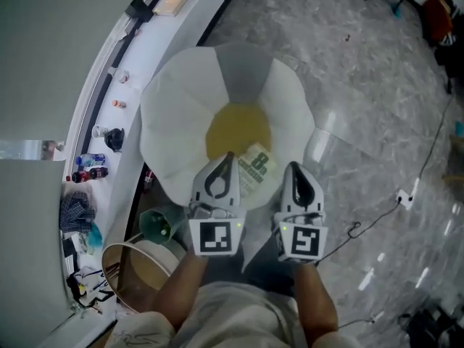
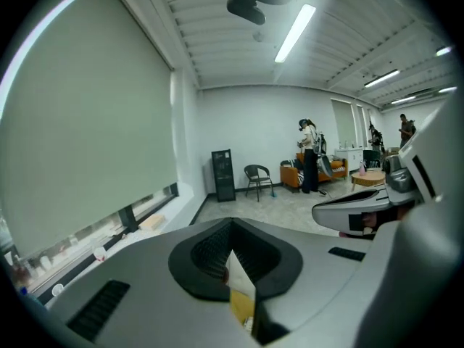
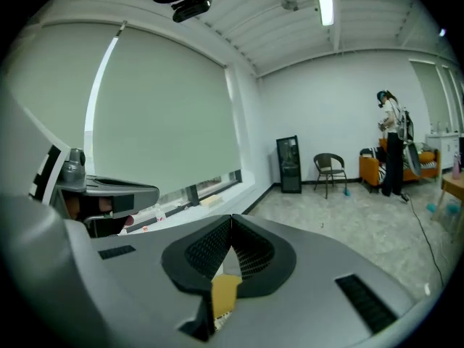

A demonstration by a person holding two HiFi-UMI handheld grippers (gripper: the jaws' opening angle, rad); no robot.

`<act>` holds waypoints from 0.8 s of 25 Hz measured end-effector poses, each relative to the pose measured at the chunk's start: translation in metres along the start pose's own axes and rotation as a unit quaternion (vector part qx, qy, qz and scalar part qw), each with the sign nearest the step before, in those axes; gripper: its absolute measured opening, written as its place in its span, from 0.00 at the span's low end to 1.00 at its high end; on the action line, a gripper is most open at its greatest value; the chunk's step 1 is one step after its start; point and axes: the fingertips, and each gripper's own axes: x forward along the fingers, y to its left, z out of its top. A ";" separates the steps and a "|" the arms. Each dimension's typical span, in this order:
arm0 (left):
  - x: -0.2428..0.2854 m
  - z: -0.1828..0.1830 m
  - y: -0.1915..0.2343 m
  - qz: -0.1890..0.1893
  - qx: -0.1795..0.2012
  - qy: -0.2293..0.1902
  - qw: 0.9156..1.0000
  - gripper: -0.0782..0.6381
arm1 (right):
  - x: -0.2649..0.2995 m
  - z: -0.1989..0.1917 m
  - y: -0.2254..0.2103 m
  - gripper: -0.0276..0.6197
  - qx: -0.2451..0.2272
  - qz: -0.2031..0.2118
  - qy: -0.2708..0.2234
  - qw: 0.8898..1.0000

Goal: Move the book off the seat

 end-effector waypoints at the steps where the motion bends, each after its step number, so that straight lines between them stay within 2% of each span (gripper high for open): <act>1: 0.003 -0.012 0.001 -0.013 0.003 0.008 1.000 0.11 | 0.002 -0.012 0.003 0.05 0.008 -0.013 0.007 1.000; 4: 0.013 -0.051 -0.002 -0.043 -0.002 0.029 0.999 0.11 | 0.010 -0.052 0.007 0.05 0.031 -0.048 0.032 0.998; 8: 0.026 -0.105 -0.008 -0.068 0.002 0.061 0.996 0.11 | 0.019 -0.111 0.012 0.05 0.061 -0.071 0.061 0.994; 11: 0.040 -0.142 -0.010 -0.079 -0.007 0.083 0.993 0.11 | 0.032 -0.153 0.014 0.05 0.073 -0.081 0.086 0.990; 14: 0.058 -0.190 -0.018 -0.089 -0.004 0.111 0.990 0.11 | 0.047 -0.196 0.011 0.05 0.101 -0.079 0.106 0.986; 17: 0.075 -0.236 -0.030 -0.102 -0.016 0.138 0.985 0.11 | 0.057 -0.244 0.001 0.05 0.124 -0.088 0.132 0.980; 20: 0.087 -0.279 -0.040 -0.113 -0.016 0.164 0.980 0.11 | 0.066 -0.287 -0.007 0.05 0.126 -0.105 0.155 0.974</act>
